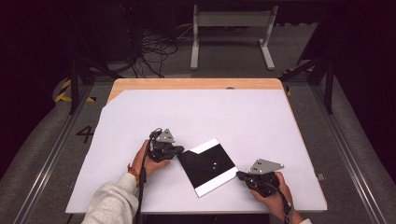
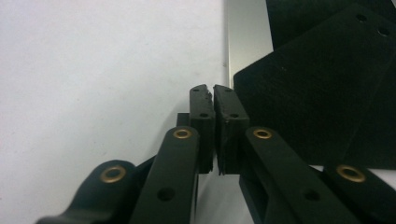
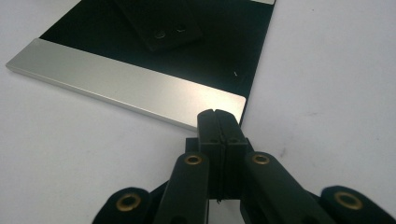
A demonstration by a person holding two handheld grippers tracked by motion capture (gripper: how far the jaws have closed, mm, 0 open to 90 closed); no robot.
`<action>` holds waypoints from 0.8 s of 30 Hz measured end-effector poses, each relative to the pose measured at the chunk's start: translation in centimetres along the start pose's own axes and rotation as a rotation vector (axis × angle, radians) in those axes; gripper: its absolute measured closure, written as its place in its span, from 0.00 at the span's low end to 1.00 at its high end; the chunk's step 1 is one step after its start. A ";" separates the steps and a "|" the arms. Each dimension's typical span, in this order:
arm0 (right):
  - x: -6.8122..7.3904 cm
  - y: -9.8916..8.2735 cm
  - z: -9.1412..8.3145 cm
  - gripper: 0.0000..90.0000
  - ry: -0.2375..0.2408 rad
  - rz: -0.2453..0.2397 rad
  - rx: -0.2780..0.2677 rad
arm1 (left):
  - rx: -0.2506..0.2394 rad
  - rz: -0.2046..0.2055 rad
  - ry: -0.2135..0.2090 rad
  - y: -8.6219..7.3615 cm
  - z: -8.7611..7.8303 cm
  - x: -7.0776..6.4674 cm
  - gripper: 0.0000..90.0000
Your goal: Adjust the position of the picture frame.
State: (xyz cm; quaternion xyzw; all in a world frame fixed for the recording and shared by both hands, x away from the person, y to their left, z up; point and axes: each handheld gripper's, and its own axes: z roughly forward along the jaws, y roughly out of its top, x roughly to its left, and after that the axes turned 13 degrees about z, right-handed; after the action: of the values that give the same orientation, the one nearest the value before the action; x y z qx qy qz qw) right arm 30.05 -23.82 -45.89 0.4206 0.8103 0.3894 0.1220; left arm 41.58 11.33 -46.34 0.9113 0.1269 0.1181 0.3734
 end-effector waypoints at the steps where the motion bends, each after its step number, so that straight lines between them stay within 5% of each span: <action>1: 0.0 0.0 0.0 1.00 0.000 0.000 -0.001 | 0.006 0.019 0.000 0.1 0.0 -0.1 0.99; 24: -1.4 1.3 1.2 1.00 -0.022 -0.002 -0.011 | -0.001 0.001 -0.017 -1.0 -1.1 -1.2 1.00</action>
State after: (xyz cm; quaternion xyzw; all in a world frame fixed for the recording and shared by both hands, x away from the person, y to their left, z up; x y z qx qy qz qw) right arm 32.30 -23.89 -45.89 0.4235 0.8071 0.3890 0.1336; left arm 39.94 12.31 -46.43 0.9121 0.1230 0.1107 0.3750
